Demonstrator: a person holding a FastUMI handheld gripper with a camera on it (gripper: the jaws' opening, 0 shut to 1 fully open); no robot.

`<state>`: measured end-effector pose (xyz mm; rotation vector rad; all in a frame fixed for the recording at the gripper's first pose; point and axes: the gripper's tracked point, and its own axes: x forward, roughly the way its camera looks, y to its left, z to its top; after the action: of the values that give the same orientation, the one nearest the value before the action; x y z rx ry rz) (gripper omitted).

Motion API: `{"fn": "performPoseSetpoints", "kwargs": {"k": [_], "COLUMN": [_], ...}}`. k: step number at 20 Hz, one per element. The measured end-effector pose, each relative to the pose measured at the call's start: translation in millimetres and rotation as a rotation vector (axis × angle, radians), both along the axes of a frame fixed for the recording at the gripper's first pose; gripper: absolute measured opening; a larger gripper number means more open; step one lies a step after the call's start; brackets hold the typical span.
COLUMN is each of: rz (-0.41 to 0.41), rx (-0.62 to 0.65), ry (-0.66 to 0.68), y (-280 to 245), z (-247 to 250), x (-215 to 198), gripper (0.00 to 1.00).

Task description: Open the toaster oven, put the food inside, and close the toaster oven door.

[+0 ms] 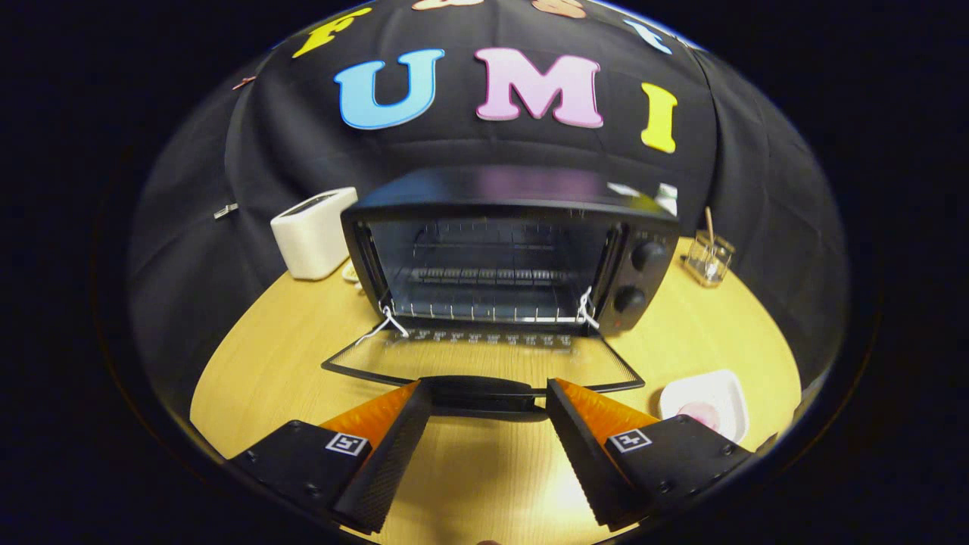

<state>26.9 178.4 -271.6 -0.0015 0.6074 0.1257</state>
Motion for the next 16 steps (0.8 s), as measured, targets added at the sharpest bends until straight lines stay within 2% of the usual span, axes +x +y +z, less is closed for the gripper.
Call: {"fn": "performPoseSetpoints", "kwargs": {"k": [3, 9, 16], "rz": [-0.012, 0.103, 0.131], "rx": [-0.017, -0.024, -0.020], "ry": [0.054, 0.024, 0.037], "y": [-9, -25, -117], "z": [-20, 8, 37], "x": [-3, -24, -29], "gripper": [0.99, 0.99, 0.99]}}
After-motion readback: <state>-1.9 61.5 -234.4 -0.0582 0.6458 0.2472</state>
